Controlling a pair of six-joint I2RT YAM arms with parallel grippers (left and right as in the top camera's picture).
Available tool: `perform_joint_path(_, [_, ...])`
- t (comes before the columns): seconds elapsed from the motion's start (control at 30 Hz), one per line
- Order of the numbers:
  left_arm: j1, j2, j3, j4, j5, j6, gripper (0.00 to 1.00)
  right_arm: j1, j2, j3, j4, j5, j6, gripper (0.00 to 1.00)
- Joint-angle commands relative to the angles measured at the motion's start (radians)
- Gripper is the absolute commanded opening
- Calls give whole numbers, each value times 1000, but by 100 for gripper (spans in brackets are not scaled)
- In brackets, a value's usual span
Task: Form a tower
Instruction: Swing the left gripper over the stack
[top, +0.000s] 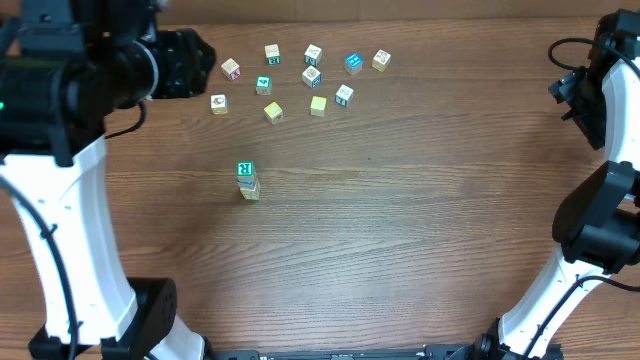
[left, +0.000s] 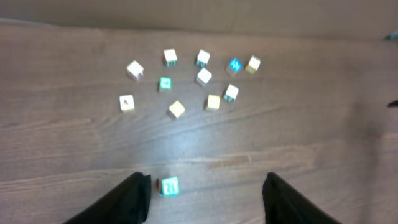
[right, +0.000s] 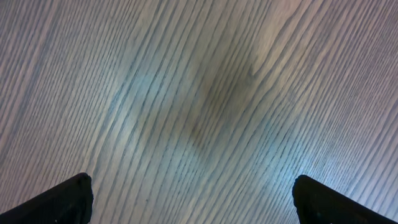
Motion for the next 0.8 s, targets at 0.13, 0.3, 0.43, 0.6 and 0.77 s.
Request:
perform_joint_path(0.13, [-45,97,-6,-52,-45,19,79,2,-49,25,1,11,-1,100])
perform_joint_path(0.3, [-71,130,-55,-52,-64,36,86,2,-49,25,1,10,-1,100])
perform_joint_path(0.43, [-92,135,-150,-52,-132,34,91,2,-49,25,1,10,-1,100])
perform_joint_path(0.6, [-98,135,-315,-52,-190,32,98,2,-49,25,1,10,-1,100])
perform_joint_path(0.77, [-102,135,-494,-4,-196,3,95,2,-49,25,1,10,-1,100])
